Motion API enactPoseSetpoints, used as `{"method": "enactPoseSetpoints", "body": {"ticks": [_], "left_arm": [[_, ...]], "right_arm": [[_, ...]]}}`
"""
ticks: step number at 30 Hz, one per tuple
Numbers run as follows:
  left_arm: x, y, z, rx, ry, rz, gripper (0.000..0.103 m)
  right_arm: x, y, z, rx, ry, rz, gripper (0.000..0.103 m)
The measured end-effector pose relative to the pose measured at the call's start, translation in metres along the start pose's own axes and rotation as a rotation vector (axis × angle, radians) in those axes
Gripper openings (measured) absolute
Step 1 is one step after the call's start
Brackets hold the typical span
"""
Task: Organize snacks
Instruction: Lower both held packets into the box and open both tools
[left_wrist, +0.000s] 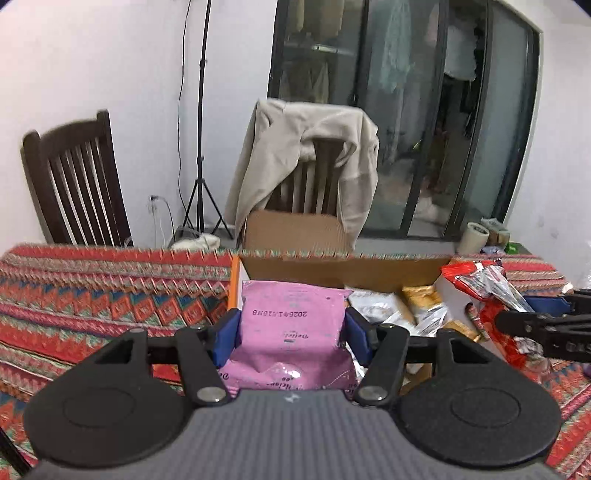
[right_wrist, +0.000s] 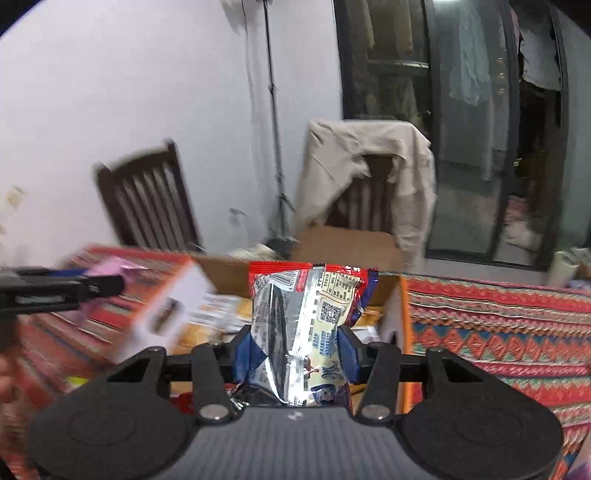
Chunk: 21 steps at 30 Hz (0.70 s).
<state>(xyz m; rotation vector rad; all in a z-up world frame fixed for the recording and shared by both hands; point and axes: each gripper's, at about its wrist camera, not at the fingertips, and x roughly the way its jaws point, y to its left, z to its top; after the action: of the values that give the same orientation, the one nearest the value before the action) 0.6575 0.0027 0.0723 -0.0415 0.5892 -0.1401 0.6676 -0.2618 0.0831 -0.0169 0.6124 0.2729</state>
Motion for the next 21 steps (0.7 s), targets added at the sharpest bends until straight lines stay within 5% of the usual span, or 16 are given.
{"method": "enactPoseSetpoints", "body": {"ticks": [9, 11, 14, 21], "left_arm": [[0.052, 0.002, -0.038, 0.027, 0.051, 0.047, 0.062], [0.051, -0.002, -0.042, 0.052, 0.056, 0.035, 0.073], [0.045, -0.006, -0.044, 0.078, 0.067, 0.022, 0.075], [0.013, 0.001, -0.029, 0.068, 0.043, 0.031, 0.079]], "right_arm": [[0.09, -0.003, -0.031, -0.122, 0.136, -0.178, 0.047], [0.099, 0.0, -0.04, -0.153, 0.154, -0.185, 0.049], [0.106, 0.006, -0.049, -0.186, 0.147, -0.22, 0.053], [0.093, -0.004, -0.046, -0.075, 0.204, -0.164, 0.058]]}}
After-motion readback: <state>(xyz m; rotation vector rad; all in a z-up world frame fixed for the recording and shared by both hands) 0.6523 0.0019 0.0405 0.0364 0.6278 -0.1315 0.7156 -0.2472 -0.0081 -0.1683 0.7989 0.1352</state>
